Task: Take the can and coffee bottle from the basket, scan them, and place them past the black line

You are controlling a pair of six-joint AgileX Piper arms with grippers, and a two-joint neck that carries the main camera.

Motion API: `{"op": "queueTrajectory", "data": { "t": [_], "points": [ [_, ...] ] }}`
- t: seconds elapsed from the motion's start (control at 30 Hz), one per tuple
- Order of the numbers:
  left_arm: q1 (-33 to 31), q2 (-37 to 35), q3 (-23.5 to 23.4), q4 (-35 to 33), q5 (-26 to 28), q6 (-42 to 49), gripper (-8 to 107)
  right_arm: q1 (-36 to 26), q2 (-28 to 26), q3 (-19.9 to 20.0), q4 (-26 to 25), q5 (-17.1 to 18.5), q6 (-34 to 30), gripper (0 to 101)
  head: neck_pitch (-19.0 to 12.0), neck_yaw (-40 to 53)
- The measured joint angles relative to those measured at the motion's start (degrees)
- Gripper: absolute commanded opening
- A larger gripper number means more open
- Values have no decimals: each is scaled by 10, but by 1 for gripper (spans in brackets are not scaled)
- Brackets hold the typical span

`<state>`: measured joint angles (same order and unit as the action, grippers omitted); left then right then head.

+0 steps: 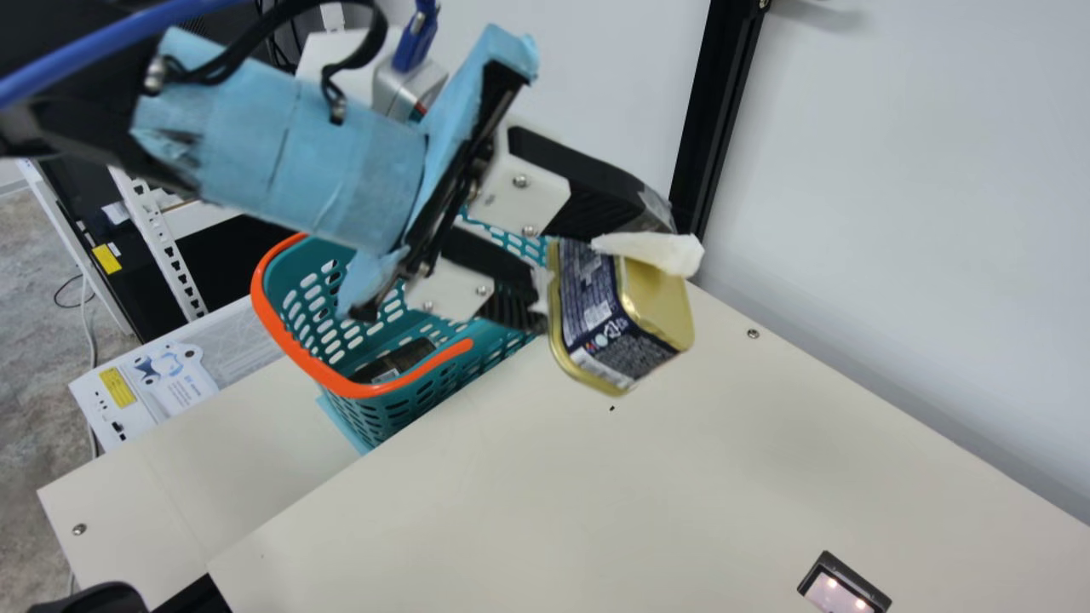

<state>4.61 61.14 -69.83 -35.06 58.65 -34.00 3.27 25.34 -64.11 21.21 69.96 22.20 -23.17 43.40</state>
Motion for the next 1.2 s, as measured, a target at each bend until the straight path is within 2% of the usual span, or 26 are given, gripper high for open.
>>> {"op": "queueTrajectory", "data": {
  "t": [0.13,0.2,0.3,0.47,0.67,1.2],
  "points": [
    [-40,5,-9,120,-18,-9,10,0,0,0,0,0,0,101,23,-70],
    [-41,5,-9,159,-17,-9,10,0,0,0,0,0,0,101,29,-117],
    [-41,5,-9,194,-17,-9,10,0,0,0,0,0,0,101,56,-185],
    [-41,5,-9,195,-17,-9,10,0,0,0,0,0,0,101,85,-284],
    [-41,5,-9,195,-17,-9,10,0,0,0,0,0,0,101,117,-343],
    [-34,5,-8,190,-17,-2,10,0,0,0,0,0,0,101,120,-343]
  ]
}}
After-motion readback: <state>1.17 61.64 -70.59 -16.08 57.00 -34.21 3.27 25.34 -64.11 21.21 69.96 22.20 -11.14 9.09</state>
